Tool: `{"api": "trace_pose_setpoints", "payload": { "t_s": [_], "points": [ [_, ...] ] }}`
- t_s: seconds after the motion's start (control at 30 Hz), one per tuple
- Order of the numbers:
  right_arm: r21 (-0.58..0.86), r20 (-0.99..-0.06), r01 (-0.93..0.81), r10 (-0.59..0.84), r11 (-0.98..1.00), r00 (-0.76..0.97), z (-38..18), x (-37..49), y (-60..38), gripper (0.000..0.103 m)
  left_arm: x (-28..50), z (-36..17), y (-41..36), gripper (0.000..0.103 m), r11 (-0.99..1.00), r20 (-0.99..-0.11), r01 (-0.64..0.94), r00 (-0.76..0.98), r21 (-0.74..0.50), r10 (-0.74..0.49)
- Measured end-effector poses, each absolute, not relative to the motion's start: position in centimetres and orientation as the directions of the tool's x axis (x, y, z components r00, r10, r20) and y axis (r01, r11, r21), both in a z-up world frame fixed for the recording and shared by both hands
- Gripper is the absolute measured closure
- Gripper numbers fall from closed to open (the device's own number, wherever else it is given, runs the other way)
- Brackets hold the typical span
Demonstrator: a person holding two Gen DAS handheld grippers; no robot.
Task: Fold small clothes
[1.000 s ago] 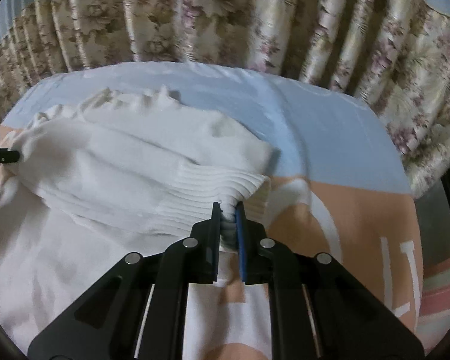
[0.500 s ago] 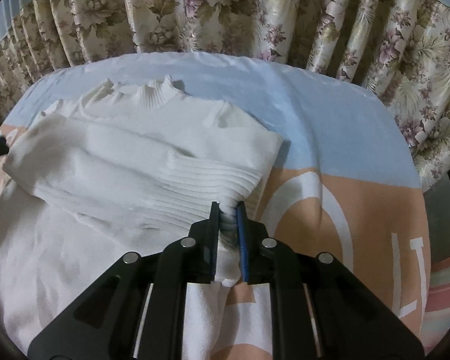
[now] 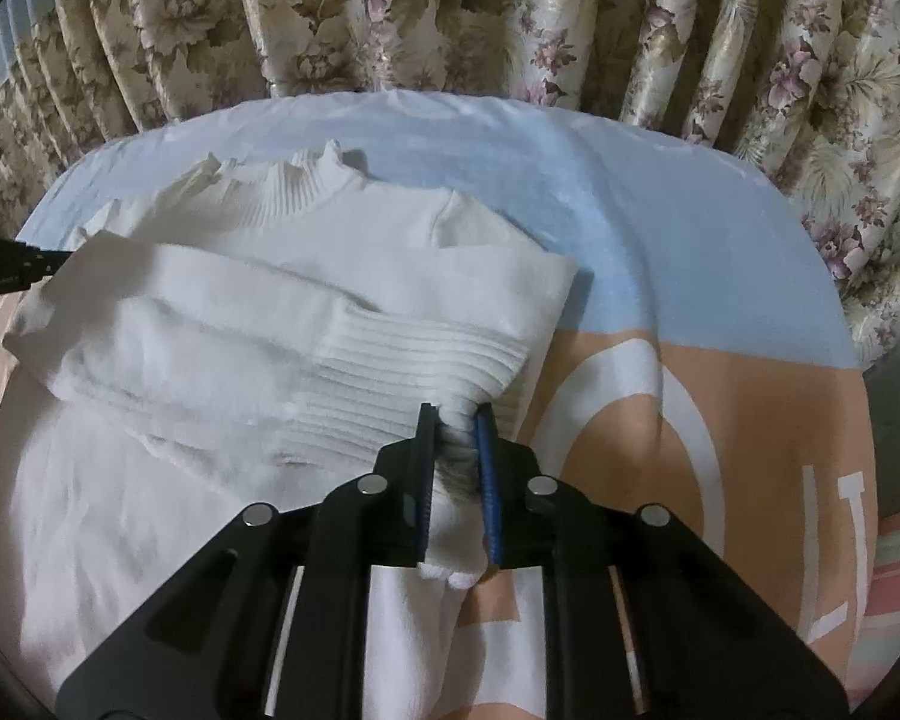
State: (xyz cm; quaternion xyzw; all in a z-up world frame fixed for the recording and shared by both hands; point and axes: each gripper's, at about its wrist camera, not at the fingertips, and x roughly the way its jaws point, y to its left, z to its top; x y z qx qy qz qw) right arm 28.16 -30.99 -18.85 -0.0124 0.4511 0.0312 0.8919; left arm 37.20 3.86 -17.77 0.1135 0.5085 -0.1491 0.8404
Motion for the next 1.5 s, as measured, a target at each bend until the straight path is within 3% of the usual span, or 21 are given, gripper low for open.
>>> {"api": "trace_pose_setpoints", "payload": {
  "t_s": [0.27,0.3,0.37,0.4,0.43,0.5,0.6,0.8,0.9,0.93,1.0,1.1,1.13,1.17,1.2,1.27,1.37,1.5],
  "points": [
    [-0.022,-0.787,-0.055,0.017,0.998,0.617,-19.0,27.9,-30.6,0.094,37.3,-18.1,6.6,0.099,0.962,-0.872,0.274,0.47,-0.003,-0.136],
    [-0.022,-0.787,-0.05,0.014,0.999,0.617,-19.0,28.0,-30.7,0.094,37.3,-18.2,6.3,0.096,0.961,-0.877,0.278,0.463,0.004,-0.131],
    [-0.013,-0.799,-0.046,0.018,0.999,0.601,-19.1,28.2,-30.8,0.091,37.1,-17.7,6.1,0.079,0.961,-0.877,0.277,0.462,0.002,-0.131],
    [0.007,-0.793,-0.049,0.035,0.999,0.609,-18.8,28.1,-31.0,0.086,36.7,-17.1,5.9,0.05,0.959,-0.871,0.284,0.47,0.0,-0.139],
    [0.049,-0.779,-0.06,0.075,0.997,0.623,-18.3,27.8,-31.3,0.084,36.0,-16.2,5.7,0.03,0.959,-0.854,0.283,0.504,0.026,-0.125],
    [0.1,-0.741,-0.061,0.116,0.993,0.662,-17.0,27.1,-31.7,0.066,34.5,-14.3,5.1,0.027,0.952,-0.821,0.297,0.56,0.071,-0.113],
    [0.098,-0.686,-0.101,0.141,0.99,0.713,-15.7,27.2,-30.2,0.062,32.5,-12.7,3.1,0.013,0.936,-0.788,0.348,0.592,0.061,-0.169],
    [-0.017,-0.737,-0.219,0.136,0.975,0.662,-18.9,30.5,-23.8,0.063,32.2,-17.7,-2.0,0.013,0.903,-0.836,0.4,0.54,0.157,-0.094],
    [-0.075,-0.748,-0.225,0.094,0.971,0.657,-20.0,31.0,-24.9,0.065,31.5,-18.8,-0.7,0.012,0.914,-0.838,0.386,0.534,0.122,-0.114],
    [-0.077,-0.749,-0.217,0.087,0.973,0.657,-19.9,31.1,-25.8,0.067,31.4,-18.8,0.0,0.012,0.919,-0.838,0.378,0.533,0.111,-0.118],
    [-0.098,-0.744,-0.191,0.056,0.977,0.666,-19.7,31.2,-27.0,0.095,31.1,-18.7,1.2,0.012,0.928,-0.836,0.36,0.536,0.1,-0.118],
    [-0.046,-0.747,-0.19,0.092,0.981,0.659,-19.5,31.1,-28.2,0.095,30.6,-18.7,2.2,0.012,0.936,-0.833,0.342,0.54,0.084,-0.122],
    [-0.043,-0.746,-0.19,0.095,0.981,0.659,-19.4,30.9,-28.3,0.092,30.4,-18.6,2.0,0.012,0.937,-0.832,0.338,0.544,0.094,-0.112],
    [-0.031,-0.741,-0.187,0.103,0.982,0.664,-19.0,30.4,-28.3,0.078,30.3,-18.4,1.8,0.012,0.937,-0.831,0.332,0.547,0.104,-0.102],
    [-0.011,-0.732,-0.185,0.118,0.983,0.671,-18.6,29.7,-28.3,0.055,29.9,-18.0,1.5,0.012,0.94,-0.83,0.323,0.55,0.112,-0.09],
    [0.028,-0.713,-0.188,0.152,0.982,0.685,-17.7,28.1,-28.3,0.042,29.2,-17.3,1.5,0.012,0.944,-0.83,0.314,0.55,0.104,-0.091],
    [0.032,-0.722,-0.204,0.164,0.978,0.672,-17.4,25.8,-27.8,0.033,27.0,-16.1,1.8,0.01,0.95,-0.825,0.304,0.552,0.066,-0.119],
    [0.046,-0.721,-0.201,0.171,0.979,0.672,-16.9,22.8,-27.2,0.005,24.1,-15.5,1.9,0.007,0.96,-0.823,0.274,0.557,0.057,-0.11]
  ]
}}
